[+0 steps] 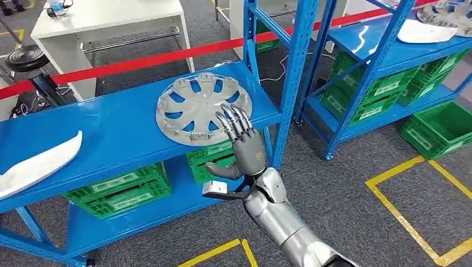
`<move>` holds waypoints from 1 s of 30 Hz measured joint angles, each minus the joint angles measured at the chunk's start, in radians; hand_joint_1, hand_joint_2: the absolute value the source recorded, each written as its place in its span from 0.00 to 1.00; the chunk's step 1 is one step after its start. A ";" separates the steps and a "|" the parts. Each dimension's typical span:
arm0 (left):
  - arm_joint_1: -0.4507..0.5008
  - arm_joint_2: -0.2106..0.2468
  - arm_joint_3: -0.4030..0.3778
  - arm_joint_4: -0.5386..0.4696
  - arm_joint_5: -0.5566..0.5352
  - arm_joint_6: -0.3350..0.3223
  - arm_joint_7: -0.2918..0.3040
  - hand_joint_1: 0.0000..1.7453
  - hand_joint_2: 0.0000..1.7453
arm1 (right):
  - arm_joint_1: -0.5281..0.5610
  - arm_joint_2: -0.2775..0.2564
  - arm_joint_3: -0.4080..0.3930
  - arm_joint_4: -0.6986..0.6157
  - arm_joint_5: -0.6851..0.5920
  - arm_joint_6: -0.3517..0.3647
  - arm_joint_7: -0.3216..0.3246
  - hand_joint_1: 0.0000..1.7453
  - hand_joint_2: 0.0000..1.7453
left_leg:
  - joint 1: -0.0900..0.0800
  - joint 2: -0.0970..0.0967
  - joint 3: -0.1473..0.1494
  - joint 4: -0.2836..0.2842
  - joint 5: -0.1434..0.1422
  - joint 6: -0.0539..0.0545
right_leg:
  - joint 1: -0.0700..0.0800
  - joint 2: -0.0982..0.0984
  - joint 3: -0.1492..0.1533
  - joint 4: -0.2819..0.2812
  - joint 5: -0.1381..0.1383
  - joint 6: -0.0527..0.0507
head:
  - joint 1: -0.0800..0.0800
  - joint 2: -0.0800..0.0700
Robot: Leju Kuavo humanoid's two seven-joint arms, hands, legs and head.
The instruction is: Take the parts from the cabinet and place them on the table.
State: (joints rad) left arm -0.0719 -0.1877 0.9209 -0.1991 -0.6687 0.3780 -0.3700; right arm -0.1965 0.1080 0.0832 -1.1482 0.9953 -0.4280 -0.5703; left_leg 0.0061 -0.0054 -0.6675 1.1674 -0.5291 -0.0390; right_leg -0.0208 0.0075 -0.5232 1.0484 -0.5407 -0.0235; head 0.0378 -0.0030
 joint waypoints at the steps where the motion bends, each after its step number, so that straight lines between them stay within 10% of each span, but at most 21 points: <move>1: 0.001 0.000 0.000 0.000 0.000 0.000 0.000 0.00 0.00 | -0.001 0.000 0.000 0.000 0.000 0.000 0.000 0.00 1.00 | 0.001 0.002 0.019 -0.077 0.069 -0.002 | -0.002 -0.001 0.010 -0.001 -0.010 0.006 | -0.001 0.000; 2: 0.003 0.000 0.000 0.003 0.000 0.000 0.000 0.00 0.00 | -0.002 0.001 0.000 0.000 0.000 0.000 0.000 0.00 1.00 | 0.000 0.009 0.018 -0.107 0.098 -0.001 | 0.000 -0.001 0.022 0.003 -0.020 0.014 | -0.003 0.000; 3: 0.000 0.000 0.000 0.003 0.000 0.000 0.001 0.00 0.00 | -0.003 0.001 0.000 0.001 0.000 0.002 -0.001 0.00 1.00 | -0.003 0.012 0.023 -0.104 0.052 0.013 | 0.001 0.000 0.022 -0.004 -0.025 0.021 | -0.008 0.000; 7: 0.002 0.000 0.001 0.002 0.000 0.004 0.004 0.00 0.00 | -0.012 0.002 0.000 0.005 -0.007 0.013 -0.011 0.00 1.00 | -0.001 0.002 0.068 -0.124 0.067 0.048 | -0.001 -0.006 0.038 0.018 -0.024 0.046 | -0.001 0.000; 11: -0.002 0.000 0.001 0.002 0.000 0.008 0.009 0.00 0.00 | -0.027 0.003 0.000 0.022 -0.024 0.038 -0.023 0.00 1.00 | -0.005 0.000 0.092 -0.125 0.040 0.063 | 0.004 -0.005 -0.135 0.254 -0.101 0.053 | 0.006 0.000; 13: 0.001 0.000 0.002 0.002 -0.001 0.009 0.013 0.00 0.00 | -0.031 0.003 0.000 0.041 -0.053 0.072 -0.027 0.00 1.00 | -0.010 -0.003 0.110 -0.125 0.024 0.063 | 0.004 -0.005 -0.186 0.267 -0.106 0.046 | 0.008 0.000; 17: 0.002 -0.003 0.002 0.003 -0.011 0.025 0.011 0.00 0.00 | -0.072 -0.003 -0.004 0.128 -0.120 0.114 -0.063 0.00 1.00 | -0.015 -0.001 0.154 -0.124 -0.017 0.057 | 0.018 -0.004 -0.143 0.022 0.120 0.017 | 0.009 0.000; 18: -0.001 -0.004 0.002 0.004 -0.014 0.025 0.010 0.00 0.00 | -0.082 -0.007 -0.008 0.154 -0.125 0.116 -0.066 0.00 1.00 | -0.017 -0.006 0.162 -0.122 -0.022 0.050 | 0.028 -0.007 -0.150 0.023 0.054 0.018 | 0.001 0.000; 23: -0.004 -0.007 0.003 0.003 -0.017 0.026 0.014 0.00 0.00 | -0.127 -0.014 -0.020 0.227 -0.121 0.107 -0.073 0.00 1.00 | -0.016 -0.001 0.173 -0.075 -0.035 0.021 | 0.016 -0.001 -0.086 -0.002 0.083 -0.011 | 0.002 0.000; 27: -0.008 -0.010 0.003 0.004 -0.036 0.025 0.033 0.00 0.00 | -0.133 -0.014 -0.021 0.265 -0.115 0.104 -0.059 0.00 1.00 | -0.003 -0.001 0.005 0.146 -0.133 -0.002 | 0.014 -0.001 -0.074 -0.003 0.063 -0.017 | -0.004 0.000; 30: -0.002 -0.010 0.003 0.004 -0.047 0.025 0.049 0.00 0.00 | -0.134 -0.014 -0.027 0.282 -0.127 0.123 -0.047 0.00 1.00 | 0.001 0.000 0.005 0.034 -0.031 -0.004 | 0.011 0.004 -0.046 -0.003 0.042 -0.010 | -0.004 0.000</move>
State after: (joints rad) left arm -0.0736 -0.1976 0.9239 -0.1949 -0.7153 0.4028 -0.3212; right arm -0.3302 0.0935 0.0561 -0.8663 0.8678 -0.3055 -0.6172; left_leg 0.0075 -0.0055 -0.6623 1.2016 -0.5603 -0.0427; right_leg -0.0103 0.0116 -0.5694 1.0456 -0.4990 -0.0337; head 0.0339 -0.0031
